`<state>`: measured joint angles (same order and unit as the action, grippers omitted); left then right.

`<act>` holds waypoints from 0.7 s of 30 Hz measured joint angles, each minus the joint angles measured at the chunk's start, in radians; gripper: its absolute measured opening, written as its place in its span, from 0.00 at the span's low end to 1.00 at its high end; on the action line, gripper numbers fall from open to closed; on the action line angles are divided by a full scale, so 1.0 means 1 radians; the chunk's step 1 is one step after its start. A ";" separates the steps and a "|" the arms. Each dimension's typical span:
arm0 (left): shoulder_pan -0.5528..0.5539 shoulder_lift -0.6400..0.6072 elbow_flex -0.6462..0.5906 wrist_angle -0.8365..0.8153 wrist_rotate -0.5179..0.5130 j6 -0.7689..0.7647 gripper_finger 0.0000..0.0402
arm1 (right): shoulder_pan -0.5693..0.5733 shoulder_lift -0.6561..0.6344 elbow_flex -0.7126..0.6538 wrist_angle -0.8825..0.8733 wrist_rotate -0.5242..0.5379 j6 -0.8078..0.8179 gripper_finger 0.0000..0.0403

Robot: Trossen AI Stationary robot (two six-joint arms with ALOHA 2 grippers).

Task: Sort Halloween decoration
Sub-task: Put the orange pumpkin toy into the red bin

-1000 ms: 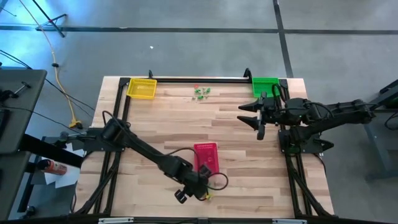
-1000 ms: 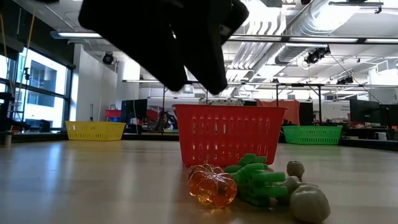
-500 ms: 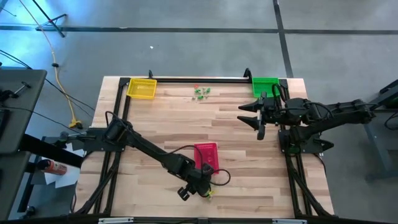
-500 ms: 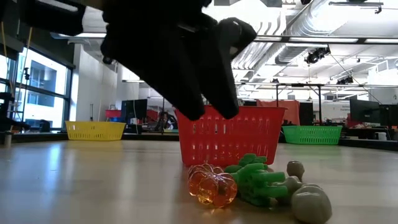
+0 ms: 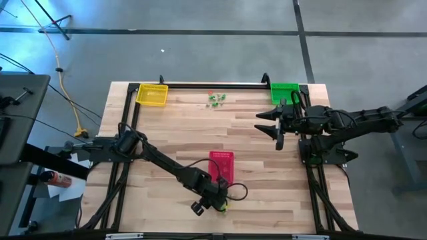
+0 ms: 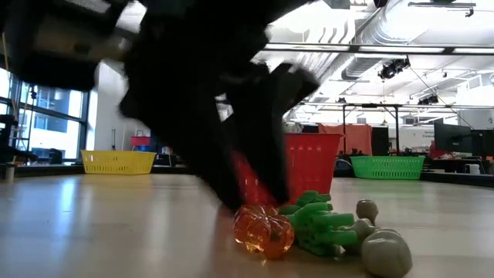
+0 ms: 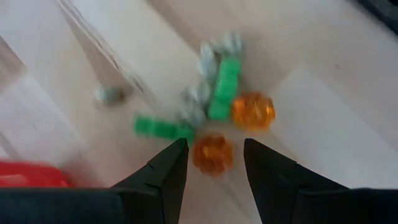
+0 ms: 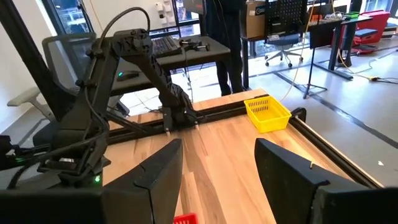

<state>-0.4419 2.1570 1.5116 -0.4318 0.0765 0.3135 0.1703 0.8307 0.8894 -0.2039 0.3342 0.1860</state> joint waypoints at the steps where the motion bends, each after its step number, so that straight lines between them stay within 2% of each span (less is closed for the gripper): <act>1: 0.000 0.005 0.000 0.011 0.001 -0.007 0.37 | 0.000 0.000 0.000 -0.001 0.000 0.000 0.49; 21: 0.001 0.009 0.002 0.010 0.000 -0.039 0.37 | 0.000 0.000 0.000 -0.014 0.002 0.000 0.49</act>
<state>-0.4414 2.1658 1.5135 -0.4217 0.0763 0.2741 0.1703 0.8307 0.8894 -0.2180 0.3359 0.1856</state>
